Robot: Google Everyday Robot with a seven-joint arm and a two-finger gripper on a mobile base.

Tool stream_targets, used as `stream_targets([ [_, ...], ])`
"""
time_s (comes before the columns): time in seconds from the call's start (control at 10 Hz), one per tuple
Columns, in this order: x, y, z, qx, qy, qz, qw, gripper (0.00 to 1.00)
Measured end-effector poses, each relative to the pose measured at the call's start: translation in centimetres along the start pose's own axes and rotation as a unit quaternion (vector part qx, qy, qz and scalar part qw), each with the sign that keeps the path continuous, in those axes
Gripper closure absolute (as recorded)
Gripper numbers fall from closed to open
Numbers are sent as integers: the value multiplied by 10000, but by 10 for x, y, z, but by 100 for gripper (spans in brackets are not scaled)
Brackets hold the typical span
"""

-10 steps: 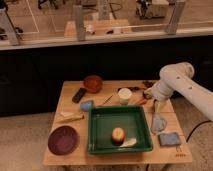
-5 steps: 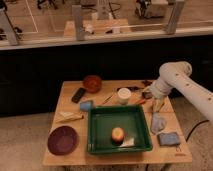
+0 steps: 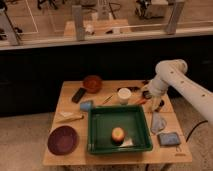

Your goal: Place pepper in purple bowl

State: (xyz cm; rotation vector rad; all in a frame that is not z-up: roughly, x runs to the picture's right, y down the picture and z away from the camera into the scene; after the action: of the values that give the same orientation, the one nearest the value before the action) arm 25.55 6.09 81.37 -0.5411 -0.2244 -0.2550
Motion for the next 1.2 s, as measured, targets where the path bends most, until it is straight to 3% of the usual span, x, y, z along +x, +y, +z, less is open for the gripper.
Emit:
stream_targets([
  [0.6,-6,-15,7,-86,174,53,9998,20],
  [1.2,-4,-18,29,-170,17,118,9998,20],
])
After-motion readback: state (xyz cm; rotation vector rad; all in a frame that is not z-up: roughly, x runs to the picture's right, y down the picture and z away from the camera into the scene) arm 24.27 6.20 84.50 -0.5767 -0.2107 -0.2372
